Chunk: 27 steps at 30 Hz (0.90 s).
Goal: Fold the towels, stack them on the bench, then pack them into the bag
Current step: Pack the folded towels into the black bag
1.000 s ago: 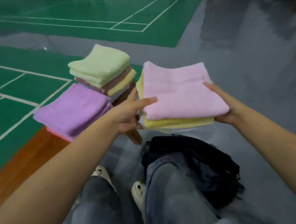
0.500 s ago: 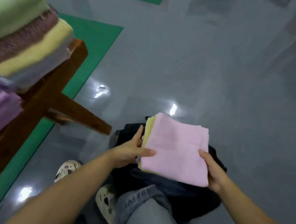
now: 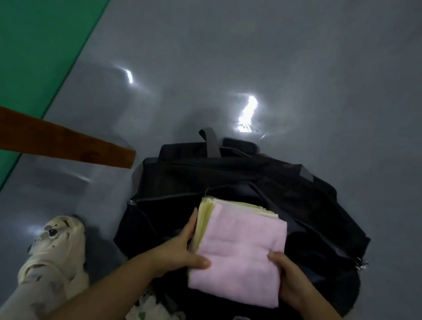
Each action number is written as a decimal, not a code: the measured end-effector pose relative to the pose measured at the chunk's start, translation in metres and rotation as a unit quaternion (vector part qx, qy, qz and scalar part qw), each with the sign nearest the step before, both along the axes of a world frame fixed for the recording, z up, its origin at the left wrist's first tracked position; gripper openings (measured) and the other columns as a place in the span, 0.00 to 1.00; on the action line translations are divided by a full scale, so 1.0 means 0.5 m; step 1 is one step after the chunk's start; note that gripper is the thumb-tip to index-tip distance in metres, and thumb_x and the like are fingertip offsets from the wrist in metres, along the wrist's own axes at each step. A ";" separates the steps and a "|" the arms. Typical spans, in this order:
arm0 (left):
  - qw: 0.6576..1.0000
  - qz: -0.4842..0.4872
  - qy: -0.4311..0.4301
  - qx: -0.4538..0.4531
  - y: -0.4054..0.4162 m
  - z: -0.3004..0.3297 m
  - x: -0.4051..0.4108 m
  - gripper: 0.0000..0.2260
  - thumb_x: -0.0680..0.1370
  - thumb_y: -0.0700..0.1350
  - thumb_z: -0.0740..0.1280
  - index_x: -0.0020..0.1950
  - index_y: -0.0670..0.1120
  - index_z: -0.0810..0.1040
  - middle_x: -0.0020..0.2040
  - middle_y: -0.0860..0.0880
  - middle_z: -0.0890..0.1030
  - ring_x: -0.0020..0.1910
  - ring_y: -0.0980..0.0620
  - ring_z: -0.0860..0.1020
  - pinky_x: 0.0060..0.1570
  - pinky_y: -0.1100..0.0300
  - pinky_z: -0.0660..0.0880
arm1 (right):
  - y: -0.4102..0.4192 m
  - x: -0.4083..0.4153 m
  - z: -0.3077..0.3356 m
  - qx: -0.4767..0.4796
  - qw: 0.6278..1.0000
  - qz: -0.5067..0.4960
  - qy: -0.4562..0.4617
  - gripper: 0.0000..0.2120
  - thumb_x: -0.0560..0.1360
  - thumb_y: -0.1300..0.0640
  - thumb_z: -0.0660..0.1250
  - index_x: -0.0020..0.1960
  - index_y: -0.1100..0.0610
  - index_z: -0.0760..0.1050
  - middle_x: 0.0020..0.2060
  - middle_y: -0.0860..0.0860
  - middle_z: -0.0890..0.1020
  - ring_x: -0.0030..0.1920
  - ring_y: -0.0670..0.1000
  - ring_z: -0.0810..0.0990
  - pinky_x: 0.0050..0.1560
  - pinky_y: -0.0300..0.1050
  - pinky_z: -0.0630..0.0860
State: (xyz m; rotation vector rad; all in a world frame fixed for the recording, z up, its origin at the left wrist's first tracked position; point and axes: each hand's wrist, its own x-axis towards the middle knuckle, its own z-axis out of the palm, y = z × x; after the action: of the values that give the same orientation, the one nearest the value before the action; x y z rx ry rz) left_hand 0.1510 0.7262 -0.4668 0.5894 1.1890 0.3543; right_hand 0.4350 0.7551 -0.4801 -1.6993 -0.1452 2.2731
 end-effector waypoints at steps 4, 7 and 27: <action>1.000 0.001 -0.007 -0.002 -0.005 -0.039 0.018 0.55 0.70 0.34 0.75 0.76 0.60 0.34 0.74 0.56 0.60 0.66 0.61 0.68 0.59 0.68 0.72 | -0.004 -0.002 -0.041 -0.005 1.000 -0.021 0.004 0.40 0.46 0.60 0.79 0.58 0.62 0.76 0.46 0.61 0.84 0.42 0.58 0.84 0.36 0.48 0.81; 1.000 0.007 -0.002 0.006 0.004 -0.059 0.023 0.56 0.69 0.34 0.75 0.76 0.61 0.35 0.74 0.56 0.61 0.68 0.59 0.68 0.64 0.64 0.70 | 0.010 -0.003 -0.058 0.015 0.999 -0.033 -0.003 0.43 0.39 0.57 0.82 0.55 0.61 0.77 0.44 0.60 0.84 0.41 0.57 0.84 0.37 0.47 0.81; 0.983 0.135 0.123 0.025 -0.015 0.265 0.027 0.35 0.76 0.40 0.70 0.77 0.49 0.55 0.59 0.52 0.73 0.56 0.55 0.76 0.52 0.61 0.77 | 0.047 -0.054 0.247 0.234 0.865 0.314 -0.314 0.31 0.73 0.56 0.72 0.70 0.61 0.62 0.57 0.58 0.76 0.55 0.56 0.76 0.53 0.44 0.70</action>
State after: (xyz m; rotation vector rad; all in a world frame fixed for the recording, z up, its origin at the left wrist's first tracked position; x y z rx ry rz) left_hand 0.1645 0.7189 -0.3342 0.5274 1.5075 0.5543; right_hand 0.4082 0.7784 -0.3564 -2.2224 -1.4457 1.6741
